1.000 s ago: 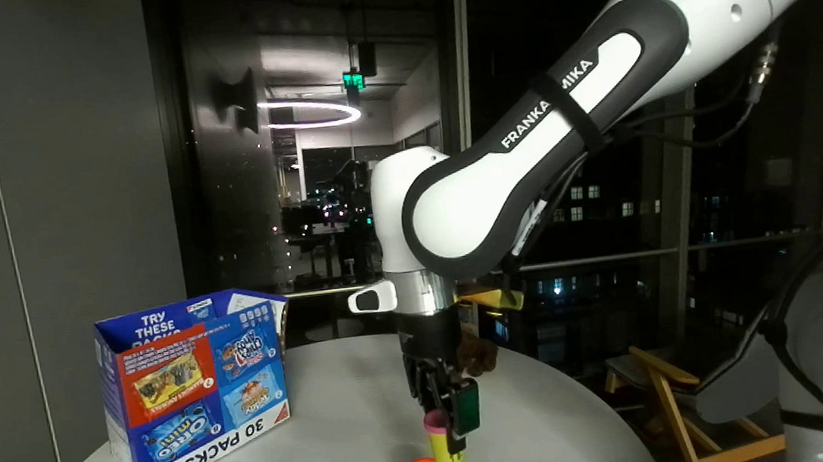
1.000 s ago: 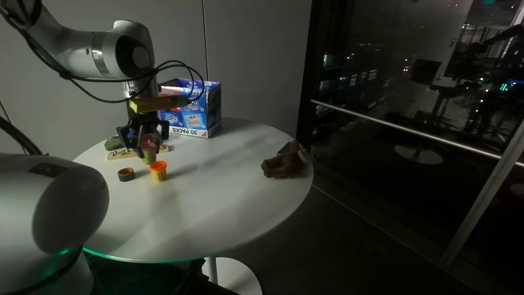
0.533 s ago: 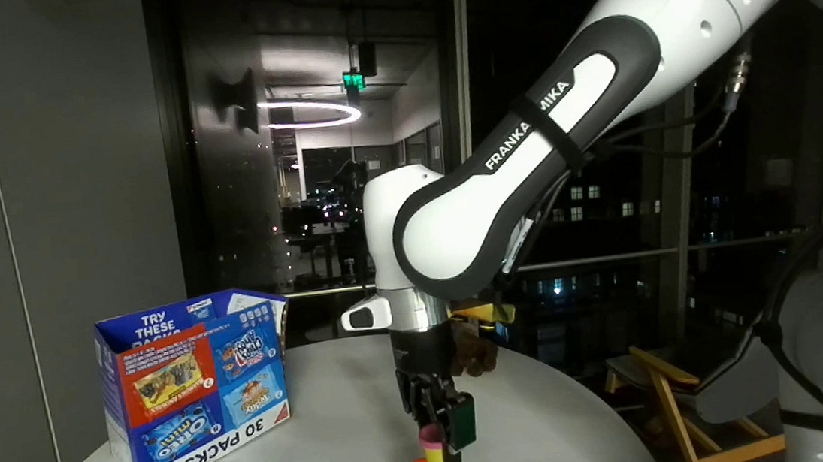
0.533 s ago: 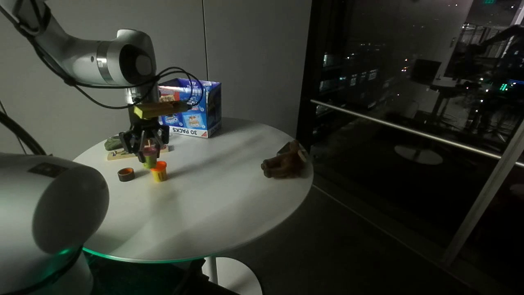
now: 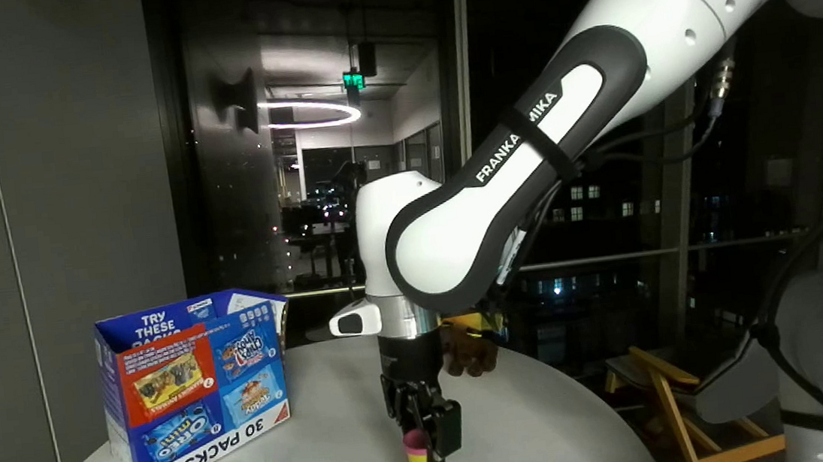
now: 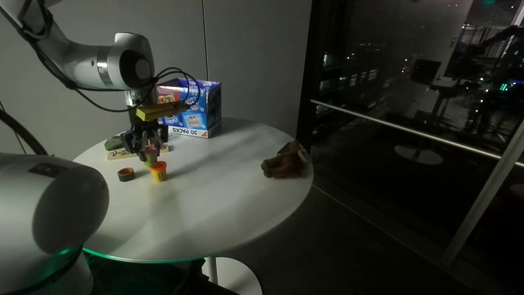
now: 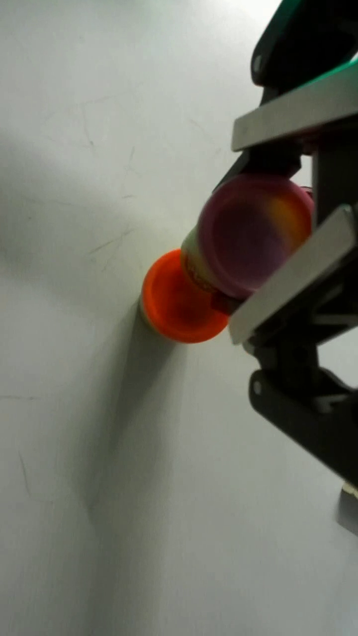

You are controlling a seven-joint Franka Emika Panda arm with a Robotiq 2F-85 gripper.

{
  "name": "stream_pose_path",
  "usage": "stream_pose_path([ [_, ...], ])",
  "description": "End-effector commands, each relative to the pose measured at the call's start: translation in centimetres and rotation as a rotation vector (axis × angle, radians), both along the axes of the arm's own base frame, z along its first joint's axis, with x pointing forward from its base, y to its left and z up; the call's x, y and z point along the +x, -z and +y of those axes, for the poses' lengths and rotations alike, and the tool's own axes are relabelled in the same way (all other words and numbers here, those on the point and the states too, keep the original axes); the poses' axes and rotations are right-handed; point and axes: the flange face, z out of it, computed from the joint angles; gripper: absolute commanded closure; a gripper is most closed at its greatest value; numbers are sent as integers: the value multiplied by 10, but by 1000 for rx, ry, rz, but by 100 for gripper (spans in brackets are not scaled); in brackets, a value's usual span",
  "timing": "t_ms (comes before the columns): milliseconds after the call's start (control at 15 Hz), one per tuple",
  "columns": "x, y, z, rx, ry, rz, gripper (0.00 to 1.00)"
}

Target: Stack the yellow containers together then put the black masking tape on top of the containers.

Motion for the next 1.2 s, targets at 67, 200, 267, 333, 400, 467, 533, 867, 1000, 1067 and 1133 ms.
stream_pose_path([
  [67, 9, -4, 4, 18, -11, -27, 76],
  [200, 10, -4, 1, 11, -4, -37, 76],
  [267, 11, -5, 0, 8, 0, -45, 76],
  [333, 12, -5, -1, 7, 0, -50, 76],
  [400, 13, -6, -2, 7, 4, -56, 76],
  [467, 13, -6, -3, 6, 6, -62, 76],
  [533, 14, -6, -3, 4, 6, -67, 76],
  [867, 13, -2, -6, -22, 14, -71, 76],
  [1000, 12, 0, -8, -38, 15, -76, 76],
  [1067, 12, 1, -8, -44, 16, -76, 76],
  [1133, 18, -4, -11, -46, 19, -77, 76],
])
